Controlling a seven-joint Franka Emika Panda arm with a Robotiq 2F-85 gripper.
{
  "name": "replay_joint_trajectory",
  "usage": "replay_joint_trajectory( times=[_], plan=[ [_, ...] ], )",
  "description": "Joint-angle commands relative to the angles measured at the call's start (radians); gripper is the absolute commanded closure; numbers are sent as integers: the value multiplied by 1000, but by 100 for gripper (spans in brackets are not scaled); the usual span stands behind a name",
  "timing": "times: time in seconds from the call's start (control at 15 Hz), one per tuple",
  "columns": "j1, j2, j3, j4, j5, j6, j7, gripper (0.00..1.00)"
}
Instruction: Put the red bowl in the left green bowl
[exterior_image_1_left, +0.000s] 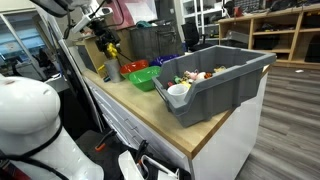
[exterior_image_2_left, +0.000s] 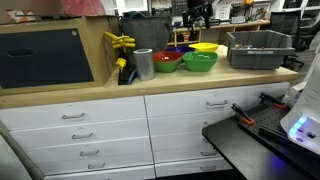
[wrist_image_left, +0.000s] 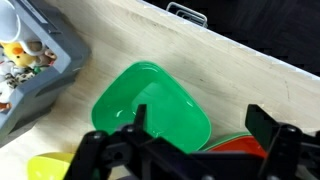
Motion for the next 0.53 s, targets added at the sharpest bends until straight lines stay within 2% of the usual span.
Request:
replay_joint_trajectory(
  times=[0.0,0.2,0.47],
  plan=[
    [-15,-31,-18,7,21,-43,-93,0],
    [-26,-61,-46,3,32,-51,-174,0],
    [-46,-52,-46,2,9,-24,-130,0]
  ],
)
